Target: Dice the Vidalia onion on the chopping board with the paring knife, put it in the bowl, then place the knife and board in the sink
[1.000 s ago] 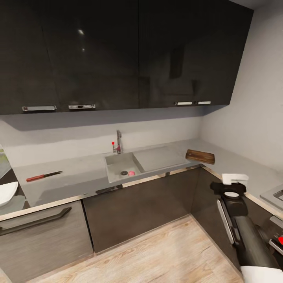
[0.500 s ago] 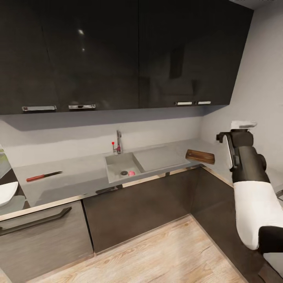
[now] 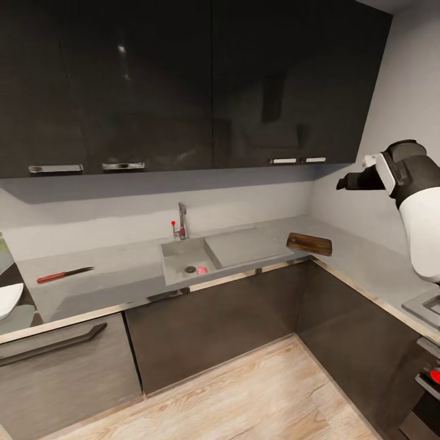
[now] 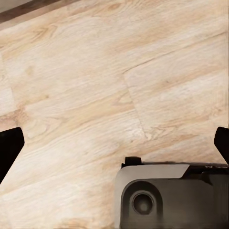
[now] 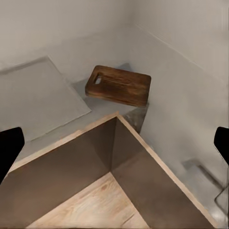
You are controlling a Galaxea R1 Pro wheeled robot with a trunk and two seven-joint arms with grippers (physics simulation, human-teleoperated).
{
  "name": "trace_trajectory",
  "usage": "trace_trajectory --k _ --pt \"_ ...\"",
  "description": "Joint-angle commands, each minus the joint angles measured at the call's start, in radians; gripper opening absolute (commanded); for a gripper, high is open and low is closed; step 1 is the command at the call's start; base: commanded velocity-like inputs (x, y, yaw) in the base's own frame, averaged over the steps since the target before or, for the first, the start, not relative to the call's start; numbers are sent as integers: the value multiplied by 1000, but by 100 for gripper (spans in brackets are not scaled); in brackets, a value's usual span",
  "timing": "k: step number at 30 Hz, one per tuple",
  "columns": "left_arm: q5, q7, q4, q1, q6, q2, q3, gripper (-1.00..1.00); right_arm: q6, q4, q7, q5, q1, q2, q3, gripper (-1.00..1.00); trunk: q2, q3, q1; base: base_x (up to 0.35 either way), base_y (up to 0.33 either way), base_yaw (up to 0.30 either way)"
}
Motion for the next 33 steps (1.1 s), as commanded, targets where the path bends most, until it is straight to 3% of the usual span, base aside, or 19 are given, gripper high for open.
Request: trace_trajectory --k 1,9,18,33 --pt "0 1 6 1 -1 0 1 100 3 0 19 18 0 -1 0 100 0 0 1 122 -158 0" --pt "1 1 141 1 2 -3 1 100 1 7 82 51 -1 -5 12 100 0 0 1 167 -185 0" --pt "1 -8 421 1 -2 -2 -3 100 0 10 88 53 -1 -4 15 100 0 0 1 56 -60 0" --pt "8 -28 447 1 3 3 1 100 -3 27 87 53 -1 -3 16 100 0 0 1 43 -1 0"
